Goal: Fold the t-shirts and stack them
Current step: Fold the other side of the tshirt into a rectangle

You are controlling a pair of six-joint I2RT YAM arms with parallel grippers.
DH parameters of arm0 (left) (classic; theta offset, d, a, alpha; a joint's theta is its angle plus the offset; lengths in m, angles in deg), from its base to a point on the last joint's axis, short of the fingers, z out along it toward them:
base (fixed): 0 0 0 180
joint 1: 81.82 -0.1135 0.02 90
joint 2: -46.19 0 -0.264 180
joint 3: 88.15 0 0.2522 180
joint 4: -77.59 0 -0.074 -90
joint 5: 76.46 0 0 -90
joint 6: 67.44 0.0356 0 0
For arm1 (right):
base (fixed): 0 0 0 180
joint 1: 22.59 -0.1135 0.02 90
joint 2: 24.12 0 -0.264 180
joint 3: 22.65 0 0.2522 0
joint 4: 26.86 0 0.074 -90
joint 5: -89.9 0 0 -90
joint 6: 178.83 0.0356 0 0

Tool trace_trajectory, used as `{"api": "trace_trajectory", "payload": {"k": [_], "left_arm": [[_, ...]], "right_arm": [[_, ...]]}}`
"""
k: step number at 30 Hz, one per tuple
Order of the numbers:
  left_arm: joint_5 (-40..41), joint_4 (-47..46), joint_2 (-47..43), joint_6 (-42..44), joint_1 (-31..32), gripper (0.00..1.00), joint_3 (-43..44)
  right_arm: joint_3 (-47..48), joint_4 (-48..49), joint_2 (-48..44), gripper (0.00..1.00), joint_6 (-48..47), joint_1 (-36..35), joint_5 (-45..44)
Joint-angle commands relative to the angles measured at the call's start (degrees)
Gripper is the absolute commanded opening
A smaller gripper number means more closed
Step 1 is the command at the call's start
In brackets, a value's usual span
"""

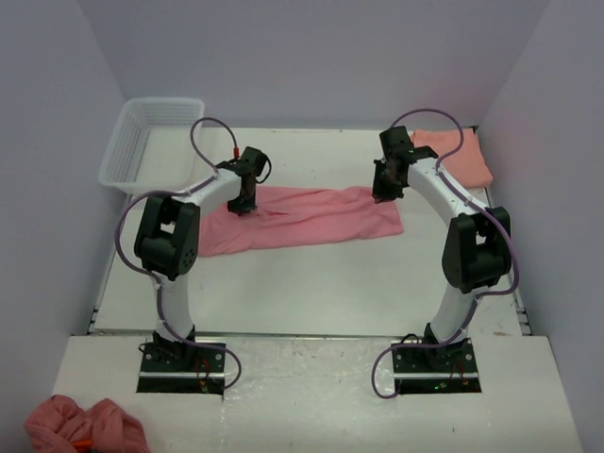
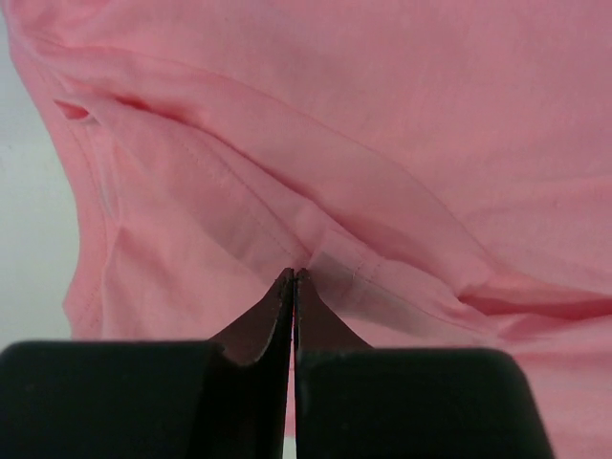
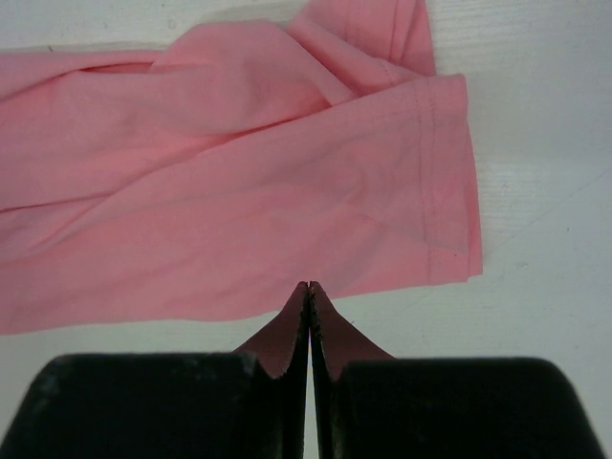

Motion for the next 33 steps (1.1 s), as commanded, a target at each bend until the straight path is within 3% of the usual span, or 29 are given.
{"api": "trace_trajectory", "payload": {"k": [1, 8, 14, 18, 26, 33], "left_arm": [[-1.99, -4.24, 0.96, 3.59, -0.05, 0.00, 4.18], [-10.09, -14.62, 1.40, 6.50, 0.48, 0.00, 3.83], [-10.71, -18.59, 2.55, 7.91, 0.83, 0.00, 4.45], [-11.23, -26.37, -4.28, 9.48, 1.18, 0.00, -2.82], [-3.86, -26.94, -17.47, 5.19, 3.02, 0.03, -9.43], [-1.93, -11.49, -19.34, -1.31, 4.08, 0.02, -6.98]], "right_arm": [[0.32, 0.76, -1.68, 0.00, 0.06, -0.07, -0.77], [1.99, 0.33, -0.36, 0.00, 0.50, -0.33, 0.64], [1.99, -0.29, 0.00, 0.00, 0.24, -0.59, 0.20], [0.94, 0.15, -0.88, 0.00, 0.33, -0.86, 0.54], [0.59, -1.78, -3.17, 0.00, 0.33, -2.26, -1.12], [4.62, -4.42, 3.41, 0.00, -0.64, -2.26, -0.68]]}}
